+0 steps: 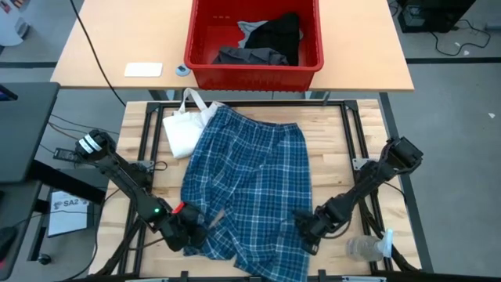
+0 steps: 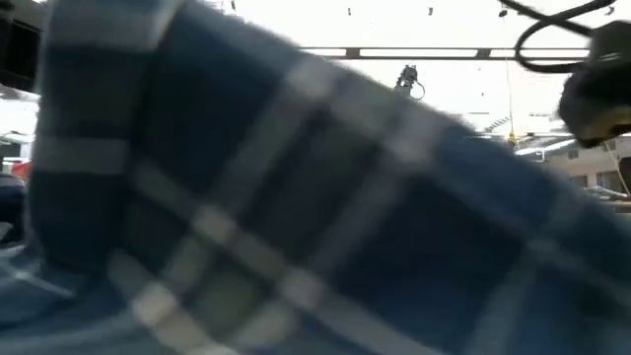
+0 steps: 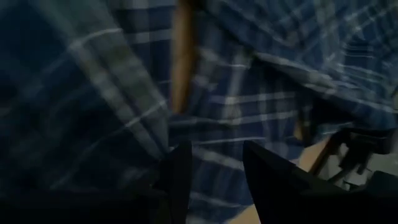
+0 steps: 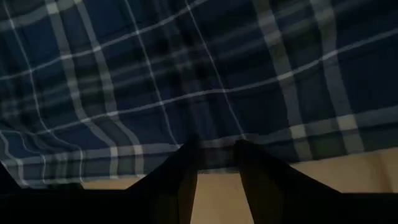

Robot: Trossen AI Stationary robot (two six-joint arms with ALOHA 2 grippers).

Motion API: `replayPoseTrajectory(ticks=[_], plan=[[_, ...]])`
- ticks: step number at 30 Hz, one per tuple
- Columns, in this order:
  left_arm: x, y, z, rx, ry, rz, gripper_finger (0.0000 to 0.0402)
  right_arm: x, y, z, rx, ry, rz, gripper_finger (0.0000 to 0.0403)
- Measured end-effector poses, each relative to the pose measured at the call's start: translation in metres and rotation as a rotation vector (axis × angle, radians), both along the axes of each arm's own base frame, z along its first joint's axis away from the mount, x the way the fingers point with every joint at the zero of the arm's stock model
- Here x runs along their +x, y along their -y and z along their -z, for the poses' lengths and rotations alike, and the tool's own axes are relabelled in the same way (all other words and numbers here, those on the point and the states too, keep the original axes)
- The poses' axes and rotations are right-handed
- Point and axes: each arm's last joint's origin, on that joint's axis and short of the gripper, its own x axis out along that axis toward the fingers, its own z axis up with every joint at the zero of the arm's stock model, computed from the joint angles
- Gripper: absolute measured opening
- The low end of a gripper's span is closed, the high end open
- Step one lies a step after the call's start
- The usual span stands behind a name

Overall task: Fold laundry
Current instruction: Fold the blue pants

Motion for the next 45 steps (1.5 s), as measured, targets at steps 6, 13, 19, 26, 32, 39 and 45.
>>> replayPoseTrajectory(ticks=[6,13,19,26,32,39,45], plan=[[0.003,-0.001,-0.001,-0.008,0.012,-0.011,0.0150,0.001,0.013,-0.030,-0.034,0.122,0.063,0.0129],[0.007,-0.005,-0.003,-0.028,0.025,-0.041,0.0150,0.014,0.043,-0.050,-0.101,0.264,0.096,0.0133],[0.002,-0.007,-0.010,-0.119,-0.017,-0.111,0.0150,0.039,0.085,-0.064,-0.070,0.378,0.093,0.0145],[0.008,-0.021,-0.026,-0.106,0.072,-0.144,0.0150,0.063,0.152,-0.066,-0.009,0.450,0.134,0.0156],[0.020,-0.069,-0.053,0.107,0.212,-0.204,0.0150,0.071,0.208,-0.073,-0.002,0.480,0.214,0.0158],[0.033,-0.156,-0.074,0.277,0.198,-0.186,0.0158,0.069,0.255,-0.091,-0.051,0.473,0.336,0.0158],[0.028,-0.250,-0.076,0.380,0.144,-0.277,0.0186,0.061,0.285,-0.098,-0.087,0.464,0.446,0.0158]])
